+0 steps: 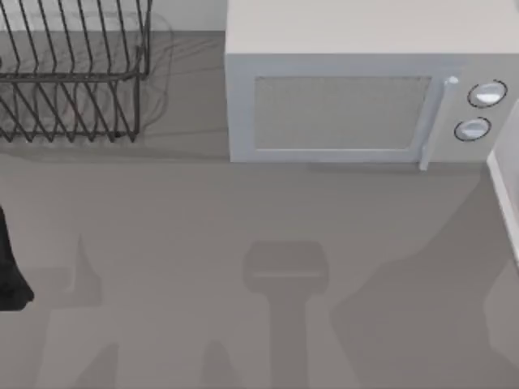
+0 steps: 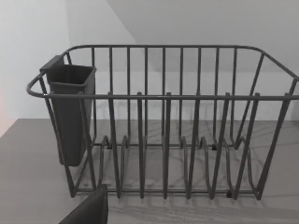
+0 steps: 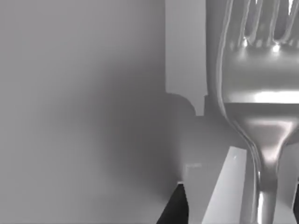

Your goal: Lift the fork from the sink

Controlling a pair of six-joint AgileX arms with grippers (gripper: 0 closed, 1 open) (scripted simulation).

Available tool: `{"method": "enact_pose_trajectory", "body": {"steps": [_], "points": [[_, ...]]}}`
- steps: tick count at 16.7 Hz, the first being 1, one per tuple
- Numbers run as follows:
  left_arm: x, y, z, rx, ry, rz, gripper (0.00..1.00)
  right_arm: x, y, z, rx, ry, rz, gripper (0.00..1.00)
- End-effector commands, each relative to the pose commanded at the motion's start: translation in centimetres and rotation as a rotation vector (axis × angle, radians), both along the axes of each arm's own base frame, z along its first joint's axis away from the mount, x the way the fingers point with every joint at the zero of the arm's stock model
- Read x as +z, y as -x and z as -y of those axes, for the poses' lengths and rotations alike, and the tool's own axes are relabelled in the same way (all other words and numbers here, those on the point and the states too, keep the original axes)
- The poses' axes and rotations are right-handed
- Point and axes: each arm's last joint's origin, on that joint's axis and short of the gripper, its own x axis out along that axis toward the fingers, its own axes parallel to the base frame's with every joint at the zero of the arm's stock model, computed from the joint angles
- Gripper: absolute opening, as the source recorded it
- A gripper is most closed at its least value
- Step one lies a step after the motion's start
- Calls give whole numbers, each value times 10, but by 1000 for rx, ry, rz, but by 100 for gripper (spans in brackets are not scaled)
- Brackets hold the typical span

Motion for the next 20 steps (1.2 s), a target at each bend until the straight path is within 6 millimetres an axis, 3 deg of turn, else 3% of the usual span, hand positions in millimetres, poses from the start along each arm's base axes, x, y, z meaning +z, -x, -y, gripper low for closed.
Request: {"method": "enact_pose_trajectory", "body": {"steps": [2,9,10,12,14,20], "points": [[0,0,0,0,0,0,100,0,0,0,0,0,0,0],[0,0,0,0,0,0,100,0,0,0,0,0,0,0],[0,0,0,0,0,0,100,23,-5,-1,-8,1,44,0],[0,0,0,0,0,0,100,28,-6,0,-8,1,46,0],[0,0,0,0,0,0,100,46,-10,2,-8,3,51,0],[0,0,0,0,0,0,100,138,-9,1,-8,-6,23,0]]}}
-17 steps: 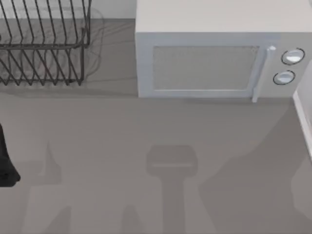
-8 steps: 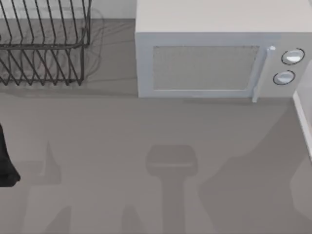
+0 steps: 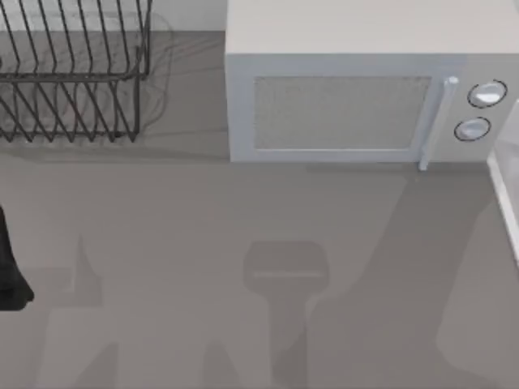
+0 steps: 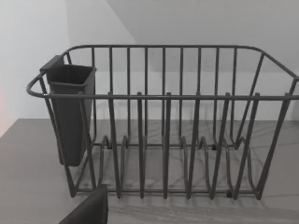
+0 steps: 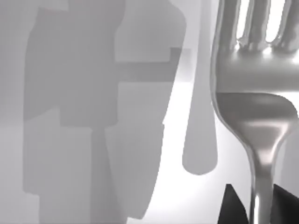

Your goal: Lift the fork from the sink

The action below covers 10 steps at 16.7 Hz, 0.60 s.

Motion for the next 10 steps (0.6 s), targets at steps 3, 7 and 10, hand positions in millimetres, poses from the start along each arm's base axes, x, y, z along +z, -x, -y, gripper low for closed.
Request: {"method": "enact_pose_trajectory", "body": {"steps": [3,7,10], "points": [[0,0,0,0,0,0,100,33,4,-2,0,6,18,0],[0,0,0,0,0,0,100,34,4,-2,0,6,20,0],[0,0,0,0,0,0,100,54,3,-18,-2,28,50,0]]}}
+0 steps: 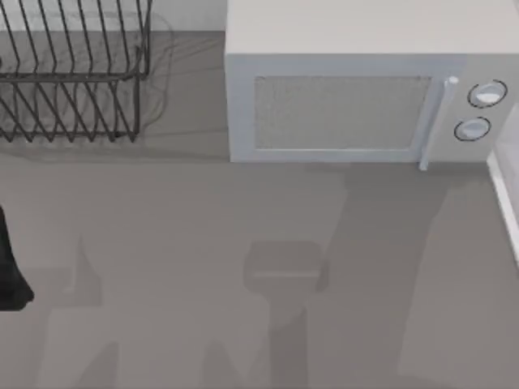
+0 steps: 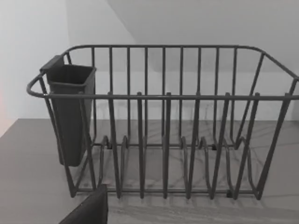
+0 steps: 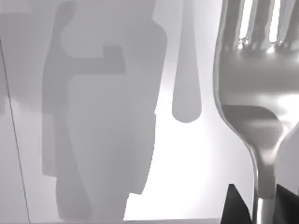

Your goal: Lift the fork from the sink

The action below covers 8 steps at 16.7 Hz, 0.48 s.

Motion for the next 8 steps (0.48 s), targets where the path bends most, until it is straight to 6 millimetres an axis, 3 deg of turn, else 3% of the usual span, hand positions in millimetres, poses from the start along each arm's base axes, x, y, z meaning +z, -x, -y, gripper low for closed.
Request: {"method": "enact_pose_trajectory", "body": {"steps": [3,5,8], "points": [[0,0,0,0,0,0,100,61,6,-59,-4,41,96,0],[0,0,0,0,0,0,100,107,23,-120,7,46,173,0],[0,0,0,0,0,0,100,156,72,-223,58,-3,238,0]]}}
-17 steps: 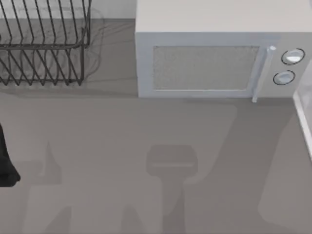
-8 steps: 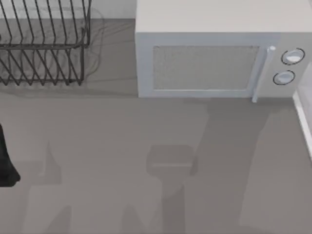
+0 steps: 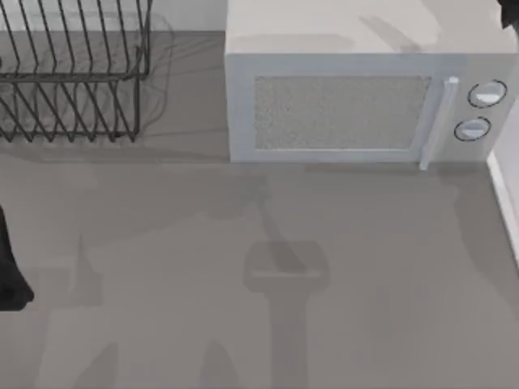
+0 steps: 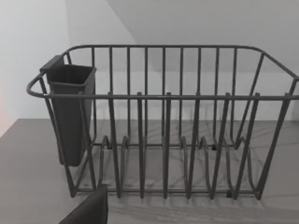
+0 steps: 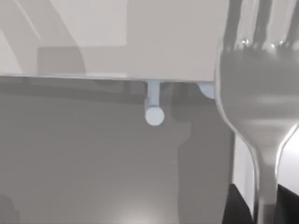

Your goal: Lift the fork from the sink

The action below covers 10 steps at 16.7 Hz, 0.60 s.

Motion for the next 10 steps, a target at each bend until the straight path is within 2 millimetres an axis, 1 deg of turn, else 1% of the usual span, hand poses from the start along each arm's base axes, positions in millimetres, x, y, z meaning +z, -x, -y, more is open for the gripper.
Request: {"method": "enact_pose_trajectory", "body": {"steps": [1,2,3,5,7,9,10], "points": [[0,0,0,0,0,0,100,7,19,-31,24,-20,-6,0],[0,0,0,0,0,0,100,9,38,-58,45,-38,-26,0],[0,0,0,0,0,0,100,7,55,-80,59,-50,-58,0],[0,0,0,0,0,0,100,-9,81,-114,68,-57,-143,0],[0,0,0,0,0,0,100,-36,94,-137,58,-39,-236,0],[0,0,0,0,0,0,100,-66,93,-149,29,-14,-304,0],[0,0,0,0,0,0,100,-79,89,-151,7,-9,-318,0]]}}
